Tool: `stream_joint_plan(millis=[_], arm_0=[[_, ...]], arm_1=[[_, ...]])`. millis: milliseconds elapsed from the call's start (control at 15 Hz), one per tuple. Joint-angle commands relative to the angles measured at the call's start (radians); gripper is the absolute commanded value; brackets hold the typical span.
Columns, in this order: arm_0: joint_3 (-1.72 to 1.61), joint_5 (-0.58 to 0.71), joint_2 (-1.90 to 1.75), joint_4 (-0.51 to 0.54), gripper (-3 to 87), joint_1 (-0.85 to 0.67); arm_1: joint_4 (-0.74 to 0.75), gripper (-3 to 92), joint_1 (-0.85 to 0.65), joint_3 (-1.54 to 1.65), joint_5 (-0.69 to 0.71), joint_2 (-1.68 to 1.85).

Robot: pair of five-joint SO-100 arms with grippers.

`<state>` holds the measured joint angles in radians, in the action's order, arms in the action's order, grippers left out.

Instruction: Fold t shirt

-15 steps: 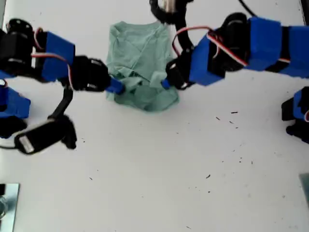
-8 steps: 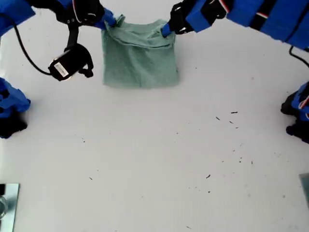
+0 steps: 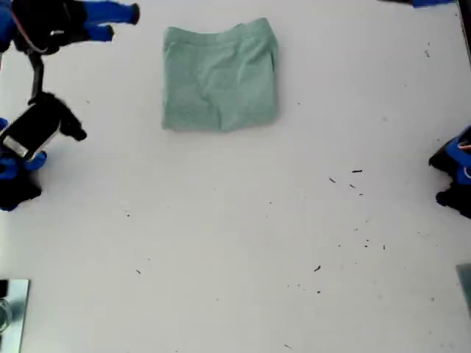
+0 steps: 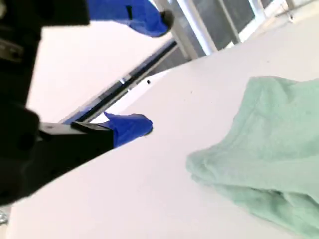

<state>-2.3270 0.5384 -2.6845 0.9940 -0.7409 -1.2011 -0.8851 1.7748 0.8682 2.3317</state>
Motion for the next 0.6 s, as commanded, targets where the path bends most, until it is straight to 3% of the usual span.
stream_joint_plan(millis=[0,133,200,267,333,400,467,533], arm_0=[[-0.408,-0.179,-0.485,-0.032,15.3,0.221],[-0.73,-0.376,-0.925,0.048,12.7,0.407],[-0.77,-0.41,-0.862,0.012,12.0,0.457],[-0.83,-0.428,-0.896,0.029,11.4,0.479],[-0.896,-0.491,-0.916,0.031,11.8,0.514],[-0.916,-0.497,-0.913,0.04,13.1,0.551],[-0.911,-0.474,-0.917,0.043,13.1,0.592],[-0.911,-0.474,-0.917,0.043,13.1,0.624]], arm_1=[[0.003,19.0,0.115,0.407,-0.075,0.367],[-0.051,18.2,0.215,0.801,-0.23,0.747],[-0.146,17.5,0.256,0.971,-0.339,0.971],[-0.132,17.6,0.342,1.131,-0.407,1.186],[-0.089,16.0,0.373,1.233,-0.434,1.166],[-0.117,15.7,0.33,1.347,-0.552,1.154],[-0.147,16.0,0.291,1.325,-0.549,1.095],[-0.133,16.0,0.276,1.331,-0.368,1.166]])
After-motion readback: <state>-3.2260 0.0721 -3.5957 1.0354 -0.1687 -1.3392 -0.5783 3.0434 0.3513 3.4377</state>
